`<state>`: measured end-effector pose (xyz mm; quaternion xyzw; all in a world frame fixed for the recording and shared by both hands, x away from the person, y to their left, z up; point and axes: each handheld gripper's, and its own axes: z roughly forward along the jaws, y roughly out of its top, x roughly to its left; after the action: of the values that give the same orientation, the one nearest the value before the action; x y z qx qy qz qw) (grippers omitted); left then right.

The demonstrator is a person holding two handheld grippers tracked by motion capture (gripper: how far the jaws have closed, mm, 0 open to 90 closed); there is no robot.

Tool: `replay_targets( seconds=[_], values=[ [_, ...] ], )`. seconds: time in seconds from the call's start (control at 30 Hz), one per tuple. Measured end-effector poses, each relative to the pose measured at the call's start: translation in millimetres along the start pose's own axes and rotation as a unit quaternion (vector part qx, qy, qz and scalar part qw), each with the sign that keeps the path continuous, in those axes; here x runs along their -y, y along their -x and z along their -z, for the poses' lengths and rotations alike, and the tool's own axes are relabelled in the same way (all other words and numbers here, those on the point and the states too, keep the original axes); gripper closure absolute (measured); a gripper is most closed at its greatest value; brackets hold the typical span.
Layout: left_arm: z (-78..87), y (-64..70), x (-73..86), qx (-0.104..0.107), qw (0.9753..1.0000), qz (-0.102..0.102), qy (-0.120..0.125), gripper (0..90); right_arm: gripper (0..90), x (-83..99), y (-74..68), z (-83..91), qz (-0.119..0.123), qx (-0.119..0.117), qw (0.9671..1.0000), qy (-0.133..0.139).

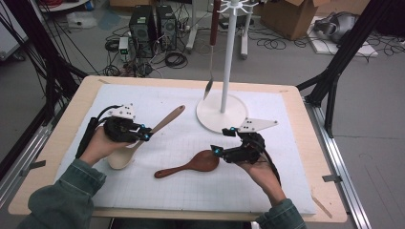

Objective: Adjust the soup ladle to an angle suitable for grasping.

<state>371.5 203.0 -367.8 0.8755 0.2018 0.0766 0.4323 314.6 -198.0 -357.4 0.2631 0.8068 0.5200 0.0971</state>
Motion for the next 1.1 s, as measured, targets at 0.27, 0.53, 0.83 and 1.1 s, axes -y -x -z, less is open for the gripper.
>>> replay_targets(
  seconds=[0.27,0.53,0.83,1.1],
  values=[
    [2.3,6.5,-2.7,0.01,0.9999,-0.008,0.009,76.8,22.9,-13.1,-5.8,-11.1,0.009,-0.011,0.9999,-0.001],
    [0.7,13.4,-5.1,0.025,0.9995,-0.012,0.014,76.9,23.1,-22.1,-9.2,-19.7,0.009,-0.02,0.9998,0.002],
    [1.4,21.7,-8.2,0.036,0.9989,-0.022,0.019,76.8,24.3,-35.2,-13.1,-31.0,0.01,-0.027,0.9996,0.001],
    [0.5,25.8,-8.2,0.052,0.9978,-0.019,0.036,76.8,27.0,-44.9,-17.5,-40.3,0.009,-0.033,0.9994,0.003]
  ],
)
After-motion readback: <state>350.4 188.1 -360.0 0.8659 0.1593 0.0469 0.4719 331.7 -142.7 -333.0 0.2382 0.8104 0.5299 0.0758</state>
